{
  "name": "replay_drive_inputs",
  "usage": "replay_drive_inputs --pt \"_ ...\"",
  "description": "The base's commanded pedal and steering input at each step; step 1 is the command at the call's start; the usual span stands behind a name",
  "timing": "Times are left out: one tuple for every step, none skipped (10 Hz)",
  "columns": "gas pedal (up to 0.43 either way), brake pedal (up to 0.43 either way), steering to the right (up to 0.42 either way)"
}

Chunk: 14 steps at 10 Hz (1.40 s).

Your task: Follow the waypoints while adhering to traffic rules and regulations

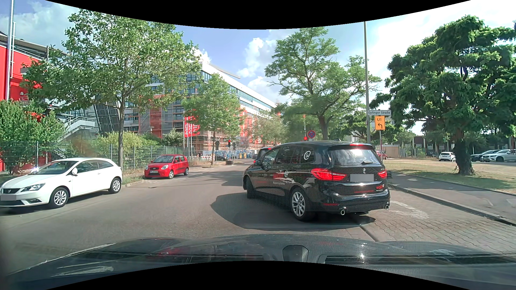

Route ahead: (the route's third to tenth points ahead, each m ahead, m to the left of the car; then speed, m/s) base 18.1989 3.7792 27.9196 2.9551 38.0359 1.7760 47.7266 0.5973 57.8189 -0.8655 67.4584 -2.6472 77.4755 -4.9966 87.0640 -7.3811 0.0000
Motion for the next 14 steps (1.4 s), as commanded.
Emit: replay_drive_inputs --pt "0.0 0.268 0.0" --pt "0.0 0.268 0.0" --pt "0.0 0.268 0.0" --pt "0.0 0.268 0.0" --pt "0.0 0.268 0.0" --pt "0.0 0.268 0.0" --pt "0.0 0.268 0.0" --pt "0.0 0.268 0.0" --pt "0.0 0.268 0.0" --pt "0.0 0.268 0.0" --pt "0.0 0.268 0.0" --pt "0.0 0.268 0.0" --pt "0.0 0.268 0.0" --pt "0.0 0.268 0.0"
